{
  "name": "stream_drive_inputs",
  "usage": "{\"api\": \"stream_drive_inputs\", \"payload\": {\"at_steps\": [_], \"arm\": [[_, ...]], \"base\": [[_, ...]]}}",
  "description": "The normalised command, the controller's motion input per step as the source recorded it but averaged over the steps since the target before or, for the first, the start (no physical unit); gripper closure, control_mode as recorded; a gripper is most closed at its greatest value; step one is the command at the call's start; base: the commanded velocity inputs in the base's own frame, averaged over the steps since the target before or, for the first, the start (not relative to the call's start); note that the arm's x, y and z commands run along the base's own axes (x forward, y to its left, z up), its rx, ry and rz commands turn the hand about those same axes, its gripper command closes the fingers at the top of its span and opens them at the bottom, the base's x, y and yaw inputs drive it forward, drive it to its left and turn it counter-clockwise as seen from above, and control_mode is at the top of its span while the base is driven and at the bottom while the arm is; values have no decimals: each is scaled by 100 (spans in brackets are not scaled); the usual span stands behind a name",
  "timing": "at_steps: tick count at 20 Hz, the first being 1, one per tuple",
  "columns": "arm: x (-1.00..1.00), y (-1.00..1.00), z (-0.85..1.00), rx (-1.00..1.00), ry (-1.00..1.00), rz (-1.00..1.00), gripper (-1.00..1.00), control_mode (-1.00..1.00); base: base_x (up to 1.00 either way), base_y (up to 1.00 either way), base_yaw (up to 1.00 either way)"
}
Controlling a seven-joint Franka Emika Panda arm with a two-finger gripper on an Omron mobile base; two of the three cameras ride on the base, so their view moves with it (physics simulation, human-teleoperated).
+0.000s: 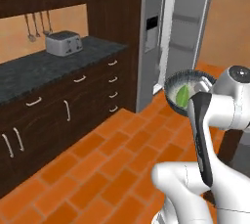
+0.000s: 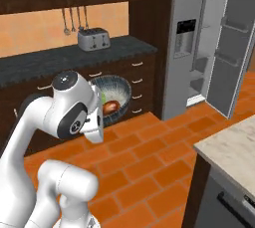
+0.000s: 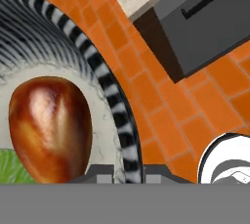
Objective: Pick the chicken drumstick and lemon wedge from their plates and place them in the bowl. Then put the bowl in the fridge.
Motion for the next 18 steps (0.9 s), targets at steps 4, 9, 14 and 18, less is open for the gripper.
{"api": "stream_drive_inputs", "payload": {"at_steps": [4, 9, 14, 18], "arm": [[0, 0, 0, 0, 0, 0, 100, 100], [0, 0, 0, 0, 0, 0, 100, 100], [0, 0, 0, 0, 0, 0, 100, 100], [0, 0, 0, 0, 0, 0, 100, 100]], "base": [[100, 77, -41], [100, 74, -41], [100, 24, -38], [100, 4, -36]]}}
